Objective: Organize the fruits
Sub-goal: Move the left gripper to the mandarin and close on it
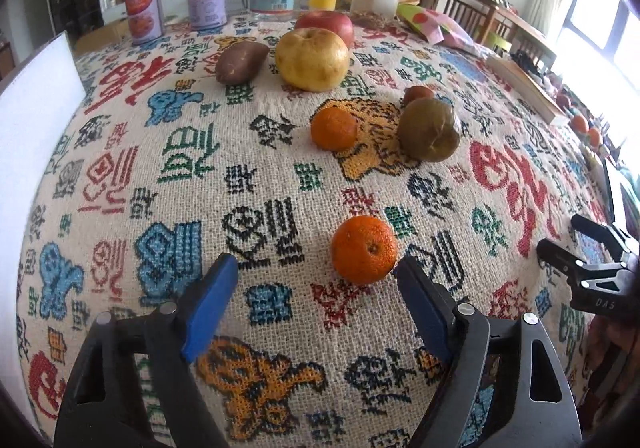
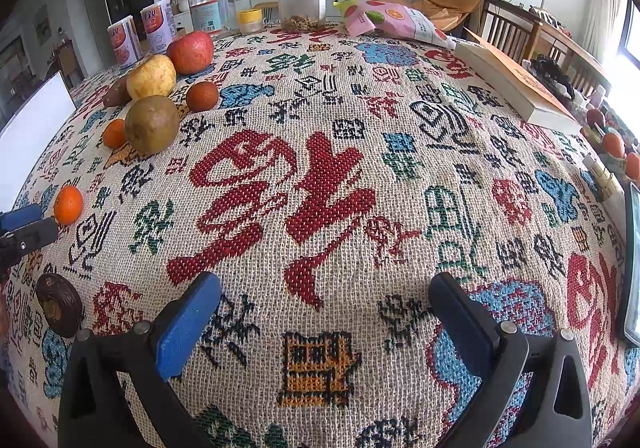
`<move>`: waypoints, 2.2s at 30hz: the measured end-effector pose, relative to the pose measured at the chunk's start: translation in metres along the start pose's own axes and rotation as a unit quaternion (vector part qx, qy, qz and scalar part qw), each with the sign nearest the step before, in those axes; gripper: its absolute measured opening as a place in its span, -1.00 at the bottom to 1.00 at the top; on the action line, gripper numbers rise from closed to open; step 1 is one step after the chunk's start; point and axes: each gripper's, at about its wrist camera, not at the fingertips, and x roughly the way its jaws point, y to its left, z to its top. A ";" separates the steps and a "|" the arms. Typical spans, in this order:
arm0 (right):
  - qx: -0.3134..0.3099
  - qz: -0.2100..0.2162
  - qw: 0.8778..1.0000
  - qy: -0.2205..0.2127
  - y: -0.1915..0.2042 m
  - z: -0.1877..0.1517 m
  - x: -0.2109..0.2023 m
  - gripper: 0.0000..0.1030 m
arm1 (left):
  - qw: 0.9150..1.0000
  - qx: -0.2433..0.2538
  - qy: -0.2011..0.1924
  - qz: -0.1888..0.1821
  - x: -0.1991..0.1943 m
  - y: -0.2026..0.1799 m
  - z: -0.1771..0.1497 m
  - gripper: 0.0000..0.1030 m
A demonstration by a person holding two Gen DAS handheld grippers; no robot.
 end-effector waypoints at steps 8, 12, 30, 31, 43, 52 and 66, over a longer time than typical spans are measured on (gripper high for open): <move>0.000 0.000 1.000 0.000 0.000 0.000 0.000 1.00 | 0.998 0.042 -0.031 0.019 -0.014 -0.009 -0.010 -0.42; 0.000 0.000 1.000 0.000 0.000 0.000 0.000 1.00 | 0.998 0.008 -0.029 0.058 -0.034 0.027 -0.028 -0.42; 0.000 0.000 1.000 0.000 0.000 0.000 0.000 1.00 | 0.993 -0.056 -0.021 0.105 -0.044 0.076 -0.067 0.93; 0.000 0.000 1.000 0.000 0.000 0.000 0.000 1.00 | 0.993 -0.065 -0.020 0.101 -0.043 0.079 -0.066 0.96; 0.000 0.000 1.000 0.000 0.000 0.000 0.000 1.00 | 0.992 -0.064 -0.017 0.105 -0.043 0.077 -0.067 0.98; 0.000 0.000 1.000 0.000 -0.001 0.000 0.001 1.00 | 0.992 -0.064 -0.018 0.106 -0.043 0.077 -0.067 0.98; 0.000 0.000 1.000 0.000 -0.001 0.000 0.001 1.00 | 0.992 -0.065 -0.018 0.106 -0.042 0.077 -0.067 0.98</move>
